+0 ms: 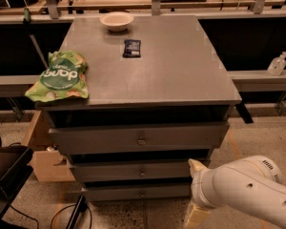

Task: Open middle drawer

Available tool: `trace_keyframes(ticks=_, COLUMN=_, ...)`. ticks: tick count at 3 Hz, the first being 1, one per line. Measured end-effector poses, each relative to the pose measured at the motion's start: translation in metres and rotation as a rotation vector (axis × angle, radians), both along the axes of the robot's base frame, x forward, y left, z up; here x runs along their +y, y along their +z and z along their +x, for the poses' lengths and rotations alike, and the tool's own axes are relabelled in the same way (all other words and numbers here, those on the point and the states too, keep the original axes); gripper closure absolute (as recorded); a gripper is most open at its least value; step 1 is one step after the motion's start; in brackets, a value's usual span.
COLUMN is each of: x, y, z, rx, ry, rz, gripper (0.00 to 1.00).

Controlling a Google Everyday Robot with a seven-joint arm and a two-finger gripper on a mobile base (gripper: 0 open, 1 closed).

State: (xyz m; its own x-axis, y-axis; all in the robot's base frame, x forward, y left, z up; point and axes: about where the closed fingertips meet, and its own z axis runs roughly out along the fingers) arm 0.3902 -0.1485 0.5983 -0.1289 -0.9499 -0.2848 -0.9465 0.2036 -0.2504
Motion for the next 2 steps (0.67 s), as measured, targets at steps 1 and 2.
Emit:
trace_keyframes(ticks=1, x=0.0071, y=0.0062, z=0.0211, rx=-0.076, ry=-0.023, rz=0.016, gripper=0.0)
trace_keyframes(ticks=2, x=0.0097, y=0.0046, z=0.0216, rx=-0.077, ry=-0.024, rz=0.009, gripper=0.0)
